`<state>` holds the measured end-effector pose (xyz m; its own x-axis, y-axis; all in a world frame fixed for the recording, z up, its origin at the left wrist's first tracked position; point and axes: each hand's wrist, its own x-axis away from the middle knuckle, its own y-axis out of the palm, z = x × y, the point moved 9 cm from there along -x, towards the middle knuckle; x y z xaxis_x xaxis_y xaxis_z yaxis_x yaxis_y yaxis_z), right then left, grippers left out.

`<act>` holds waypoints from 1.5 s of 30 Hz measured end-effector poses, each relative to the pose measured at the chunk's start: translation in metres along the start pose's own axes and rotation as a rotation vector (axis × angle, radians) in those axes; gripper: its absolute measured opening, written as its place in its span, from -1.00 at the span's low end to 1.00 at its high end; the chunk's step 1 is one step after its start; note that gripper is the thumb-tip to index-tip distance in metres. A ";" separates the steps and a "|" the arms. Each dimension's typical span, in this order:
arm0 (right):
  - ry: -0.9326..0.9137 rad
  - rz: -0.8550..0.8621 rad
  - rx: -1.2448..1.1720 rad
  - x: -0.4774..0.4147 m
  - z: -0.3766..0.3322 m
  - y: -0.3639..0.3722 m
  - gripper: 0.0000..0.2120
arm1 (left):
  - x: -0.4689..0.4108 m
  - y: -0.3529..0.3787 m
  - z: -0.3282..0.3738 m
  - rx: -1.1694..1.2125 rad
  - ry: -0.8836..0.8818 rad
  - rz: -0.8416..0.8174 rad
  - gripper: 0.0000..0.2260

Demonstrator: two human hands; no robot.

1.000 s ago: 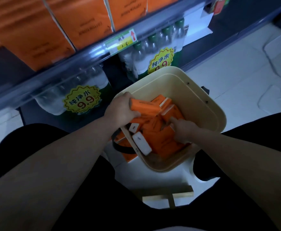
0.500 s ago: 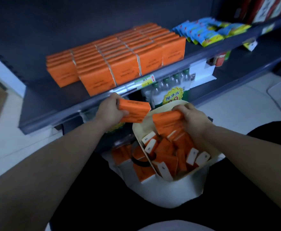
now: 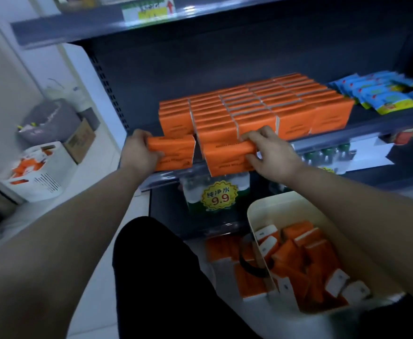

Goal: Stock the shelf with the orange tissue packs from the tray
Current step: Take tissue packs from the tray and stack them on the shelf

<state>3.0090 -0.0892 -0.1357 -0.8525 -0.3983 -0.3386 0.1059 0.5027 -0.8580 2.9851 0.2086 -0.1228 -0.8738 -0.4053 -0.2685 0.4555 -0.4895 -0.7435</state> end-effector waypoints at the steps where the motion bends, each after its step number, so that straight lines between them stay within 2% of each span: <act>1: -0.019 -0.002 0.015 -0.008 -0.009 0.003 -0.57 | -0.006 -0.006 -0.007 0.007 -0.013 0.014 -0.56; 5: -0.108 0.024 0.090 -0.041 -0.040 0.012 -0.57 | -0.032 -0.015 -0.021 0.029 -0.042 0.048 -0.61; 11: -0.074 0.047 0.170 -0.080 -0.062 0.021 -0.56 | -0.075 -0.006 -0.019 0.021 -0.069 0.067 -0.62; 17: -0.072 0.021 0.209 -0.105 -0.080 0.046 -0.56 | -0.116 0.017 -0.026 0.083 -0.086 -0.056 -0.67; 24: -0.028 0.001 0.218 -0.136 -0.082 0.061 -0.58 | -0.144 0.049 -0.041 0.297 -0.120 -0.185 -0.84; 33: 0.049 -0.101 0.171 -0.156 -0.074 0.080 -0.58 | -0.168 0.086 -0.051 0.402 -0.196 -0.269 -0.75; 36: 0.075 -0.112 0.166 -0.165 -0.072 0.082 -0.58 | -0.168 0.081 -0.052 0.490 -0.247 -0.261 -0.92; 38: 0.106 -0.100 0.149 -0.172 -0.071 0.085 -0.57 | -0.164 0.076 -0.050 0.612 -0.267 -0.281 -0.94; 40: 0.133 -0.073 0.133 -0.179 -0.070 0.088 -0.56 | -0.159 0.068 -0.043 0.645 -0.173 -0.322 -0.77; 41: 0.143 -0.060 0.129 -0.183 -0.070 0.090 -0.56 | -0.155 0.065 -0.039 0.587 -0.090 -0.349 -0.68; 45: 0.164 -0.028 0.171 -0.189 -0.068 0.103 -0.55 | -0.139 0.064 -0.033 0.030 0.203 -0.352 -0.37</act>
<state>3.1465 0.0900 -0.1335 -0.9266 -0.2728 -0.2586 0.1546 0.3505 -0.9237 3.1305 0.2591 -0.1531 -0.9917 -0.0495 -0.1188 0.1248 -0.5948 -0.7941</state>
